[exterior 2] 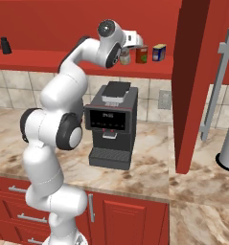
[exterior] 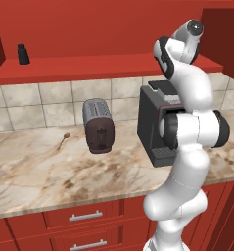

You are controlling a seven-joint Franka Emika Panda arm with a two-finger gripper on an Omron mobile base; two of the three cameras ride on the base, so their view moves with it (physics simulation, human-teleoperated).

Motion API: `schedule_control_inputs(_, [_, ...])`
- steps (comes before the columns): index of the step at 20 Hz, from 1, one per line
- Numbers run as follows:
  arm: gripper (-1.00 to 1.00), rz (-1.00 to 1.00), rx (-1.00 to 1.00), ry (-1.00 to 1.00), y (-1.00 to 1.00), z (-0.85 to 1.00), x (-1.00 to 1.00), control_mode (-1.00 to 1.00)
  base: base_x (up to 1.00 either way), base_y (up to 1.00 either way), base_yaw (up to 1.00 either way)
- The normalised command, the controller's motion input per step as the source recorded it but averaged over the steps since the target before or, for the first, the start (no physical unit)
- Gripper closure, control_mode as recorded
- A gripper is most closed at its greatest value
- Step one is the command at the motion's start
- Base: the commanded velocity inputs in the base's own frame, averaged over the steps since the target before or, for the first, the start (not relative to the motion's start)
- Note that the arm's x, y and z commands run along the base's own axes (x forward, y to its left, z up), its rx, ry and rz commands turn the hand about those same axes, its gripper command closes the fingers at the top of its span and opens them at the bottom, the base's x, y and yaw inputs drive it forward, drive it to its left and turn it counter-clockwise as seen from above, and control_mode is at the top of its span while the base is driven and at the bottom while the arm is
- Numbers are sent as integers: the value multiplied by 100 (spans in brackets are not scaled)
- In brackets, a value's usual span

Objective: Pick the cans from the counter and place them in their designated side in the cabinet.

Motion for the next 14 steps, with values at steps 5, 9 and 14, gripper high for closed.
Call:
schedule_control_inputs(5, [-100, 0, 0, -3, -9, 0, 26, -100, 0, 0, 0])
schedule_control_inputs(9, [-100, 0, 0, -8, -15, 0, 8, -100, 0, 0, 0])
schedule_control_inputs(14, [-100, 0, 0, -11, -11, 4, -3, -100, 0, 0, 0])
